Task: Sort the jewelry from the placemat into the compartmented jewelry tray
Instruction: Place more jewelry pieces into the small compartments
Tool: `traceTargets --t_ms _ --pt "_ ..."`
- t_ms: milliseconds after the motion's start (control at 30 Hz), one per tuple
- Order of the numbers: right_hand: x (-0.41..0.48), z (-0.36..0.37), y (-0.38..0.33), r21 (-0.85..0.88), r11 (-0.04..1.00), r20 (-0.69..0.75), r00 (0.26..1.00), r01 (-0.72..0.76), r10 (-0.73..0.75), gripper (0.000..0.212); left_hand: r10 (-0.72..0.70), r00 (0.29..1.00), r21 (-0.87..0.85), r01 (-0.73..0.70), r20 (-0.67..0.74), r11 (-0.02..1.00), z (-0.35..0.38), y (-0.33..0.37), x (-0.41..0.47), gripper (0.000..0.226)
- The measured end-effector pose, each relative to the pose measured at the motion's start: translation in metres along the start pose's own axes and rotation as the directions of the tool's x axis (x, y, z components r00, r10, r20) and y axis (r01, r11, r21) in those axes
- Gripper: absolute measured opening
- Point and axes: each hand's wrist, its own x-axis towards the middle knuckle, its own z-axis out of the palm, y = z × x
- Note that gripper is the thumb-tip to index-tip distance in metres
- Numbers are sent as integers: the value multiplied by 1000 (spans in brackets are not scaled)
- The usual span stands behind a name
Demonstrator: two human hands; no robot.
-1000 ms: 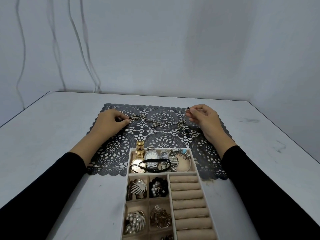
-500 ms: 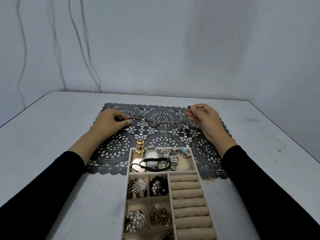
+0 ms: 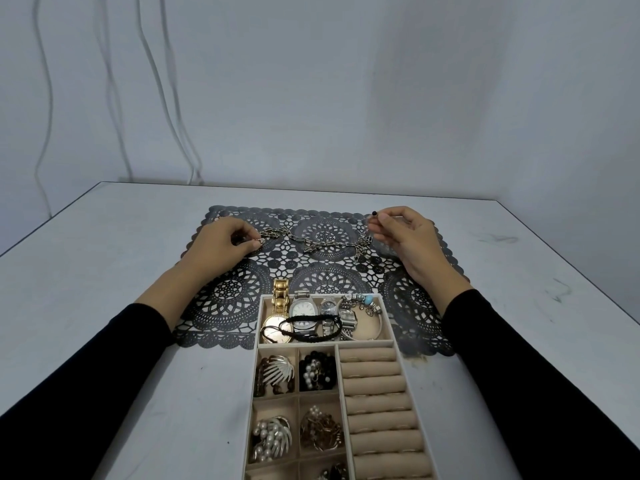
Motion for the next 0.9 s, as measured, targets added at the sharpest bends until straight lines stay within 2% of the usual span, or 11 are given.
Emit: traceTargets --t_ms 267,400,633,900 --pt "-7 3 -6 0 1000 -5 1000 -18 18 12 98 995 -25 -99 -33 995 0 9 -11 5" --pt "-14 6 -15 50 998 -21 999 -34 35 11 122 986 -59 -129 -112 990 -2 15 -18 8" --pt "-38 13 -34 74 997 -31 1000 -3 5 13 86 967 -250 -147 -240 957 -9 25 -41 5" --pt "-79 19 -53 53 998 85 995 37 -41 25 60 977 -480 -153 -204 864 -22 45 -83 9"
